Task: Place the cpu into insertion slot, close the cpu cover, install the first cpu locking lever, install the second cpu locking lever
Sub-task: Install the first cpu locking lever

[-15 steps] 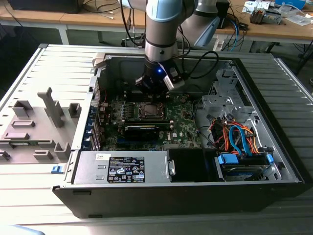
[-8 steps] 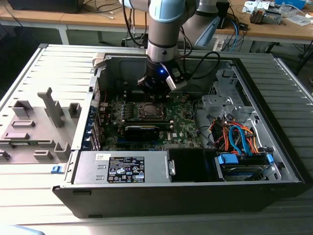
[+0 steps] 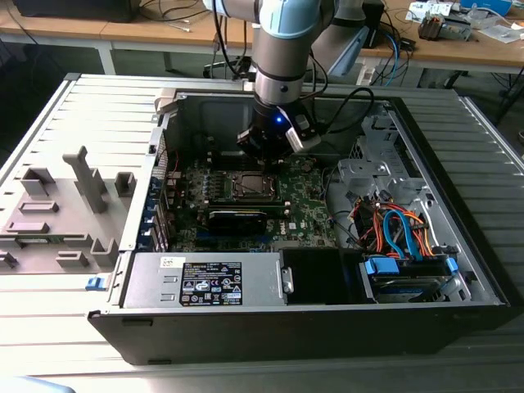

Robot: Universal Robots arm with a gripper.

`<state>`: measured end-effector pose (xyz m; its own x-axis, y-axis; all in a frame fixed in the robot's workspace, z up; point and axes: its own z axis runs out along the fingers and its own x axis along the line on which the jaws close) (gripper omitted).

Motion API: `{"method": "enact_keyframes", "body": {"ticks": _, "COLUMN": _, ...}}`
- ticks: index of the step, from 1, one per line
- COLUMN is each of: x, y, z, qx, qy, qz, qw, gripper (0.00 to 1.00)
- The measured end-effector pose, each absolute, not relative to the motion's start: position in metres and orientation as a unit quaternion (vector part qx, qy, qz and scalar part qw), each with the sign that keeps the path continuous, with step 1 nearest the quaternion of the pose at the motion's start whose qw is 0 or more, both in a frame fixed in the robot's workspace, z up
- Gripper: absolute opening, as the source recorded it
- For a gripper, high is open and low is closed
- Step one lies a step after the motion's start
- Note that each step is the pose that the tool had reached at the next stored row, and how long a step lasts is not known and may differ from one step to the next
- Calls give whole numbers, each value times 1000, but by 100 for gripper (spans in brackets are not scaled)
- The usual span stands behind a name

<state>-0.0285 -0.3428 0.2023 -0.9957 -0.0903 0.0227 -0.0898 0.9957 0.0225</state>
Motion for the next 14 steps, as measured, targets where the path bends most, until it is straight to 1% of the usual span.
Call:
{"method": "enact_keyframes", "body": {"ticks": 6, "x": -36, "y": -343, "z": 202, "qx": 45, "qy": -999, "qz": -12, "qw": 11, "gripper": 11}}
{"method": "enact_keyframes", "body": {"ticks": 14, "x": -42, "y": -343, "z": 205, "qx": 45, "qy": -999, "qz": -11, "qw": 7, "gripper": 11}}
